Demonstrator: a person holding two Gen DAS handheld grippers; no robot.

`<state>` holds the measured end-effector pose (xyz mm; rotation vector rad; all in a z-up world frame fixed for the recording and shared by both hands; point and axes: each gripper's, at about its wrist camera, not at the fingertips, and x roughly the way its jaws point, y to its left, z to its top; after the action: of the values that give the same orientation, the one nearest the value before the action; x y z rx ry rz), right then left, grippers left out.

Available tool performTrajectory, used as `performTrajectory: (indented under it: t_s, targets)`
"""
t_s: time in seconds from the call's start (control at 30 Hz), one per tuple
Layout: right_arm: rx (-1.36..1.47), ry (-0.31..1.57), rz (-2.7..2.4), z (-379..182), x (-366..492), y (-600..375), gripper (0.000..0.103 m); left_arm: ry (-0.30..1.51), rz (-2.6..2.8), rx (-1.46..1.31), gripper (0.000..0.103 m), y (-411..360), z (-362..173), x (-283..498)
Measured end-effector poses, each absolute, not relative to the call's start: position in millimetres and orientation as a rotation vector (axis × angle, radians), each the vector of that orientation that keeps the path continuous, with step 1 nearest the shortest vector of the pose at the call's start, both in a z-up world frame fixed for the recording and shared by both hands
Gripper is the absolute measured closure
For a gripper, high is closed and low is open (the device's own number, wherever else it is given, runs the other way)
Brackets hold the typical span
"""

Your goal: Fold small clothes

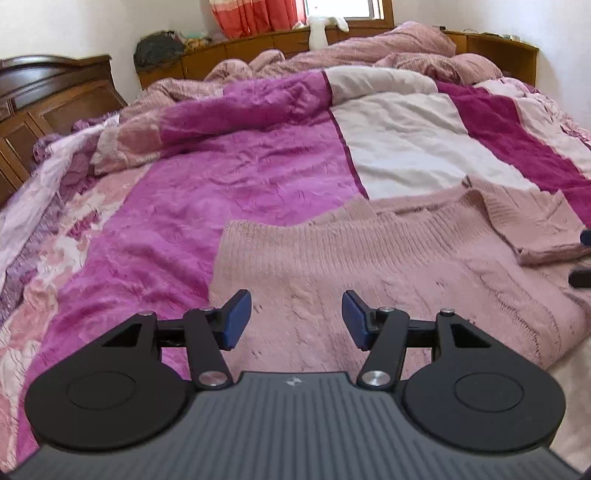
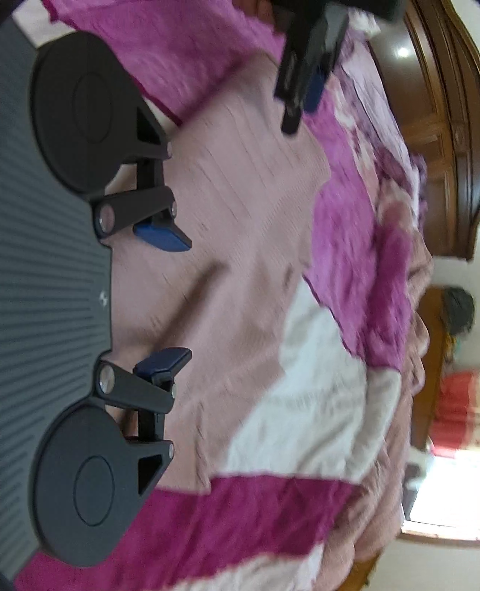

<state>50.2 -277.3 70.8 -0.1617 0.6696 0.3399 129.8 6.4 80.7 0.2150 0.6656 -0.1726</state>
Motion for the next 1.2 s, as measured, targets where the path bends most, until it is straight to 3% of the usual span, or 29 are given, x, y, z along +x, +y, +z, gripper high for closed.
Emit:
performTrajectory:
  t_s: [0.17, 0.43, 0.8, 1.2]
  targets:
    - [-0.16, 0.709, 0.353, 60.4, 55.8, -273.6, 0.047, 0.763, -0.133, 0.194, 0.041, 13.0, 52.3, 139.7]
    - [-0.095, 0.694, 0.219, 58.4, 85.4, -291.8, 0.05, 0.767, -0.13, 0.156, 0.038, 19.2, 46.4, 141.1]
    - [-0.383, 0.615, 0.101, 56.4, 106.0, -285.2, 0.049, 0.755, -0.12, 0.168, 0.037, 17.7, 44.8, 141.8]
    - [0.002, 0.757, 0.254, 59.5, 159.7, -327.1, 0.049, 0.748, -0.109, 0.174, 0.036, 15.1, 44.4, 140.6]
